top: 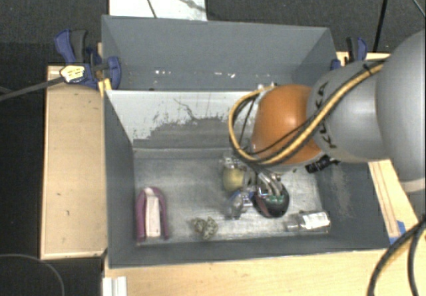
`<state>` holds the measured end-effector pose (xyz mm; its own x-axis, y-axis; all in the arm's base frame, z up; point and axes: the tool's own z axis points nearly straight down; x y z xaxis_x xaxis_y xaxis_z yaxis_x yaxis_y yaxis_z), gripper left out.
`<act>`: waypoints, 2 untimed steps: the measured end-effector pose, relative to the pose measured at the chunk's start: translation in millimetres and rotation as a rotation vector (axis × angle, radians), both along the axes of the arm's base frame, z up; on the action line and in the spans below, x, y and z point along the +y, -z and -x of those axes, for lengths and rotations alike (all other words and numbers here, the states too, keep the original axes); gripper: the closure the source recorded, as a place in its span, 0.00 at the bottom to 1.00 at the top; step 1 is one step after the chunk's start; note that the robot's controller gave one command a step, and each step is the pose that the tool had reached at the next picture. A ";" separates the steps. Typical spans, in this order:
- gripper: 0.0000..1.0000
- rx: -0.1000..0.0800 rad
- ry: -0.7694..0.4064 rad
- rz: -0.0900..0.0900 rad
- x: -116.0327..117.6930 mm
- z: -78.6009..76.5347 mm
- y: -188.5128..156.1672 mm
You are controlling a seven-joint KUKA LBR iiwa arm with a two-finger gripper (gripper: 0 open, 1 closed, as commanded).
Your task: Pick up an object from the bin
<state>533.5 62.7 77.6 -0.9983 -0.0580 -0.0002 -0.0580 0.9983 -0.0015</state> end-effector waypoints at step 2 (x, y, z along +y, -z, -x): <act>1.00 -0.001 0.076 -0.002 -55.7 50.8 -1.6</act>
Offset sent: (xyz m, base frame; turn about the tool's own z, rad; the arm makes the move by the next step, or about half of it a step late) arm -0.0512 -0.0552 0.0015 0.0680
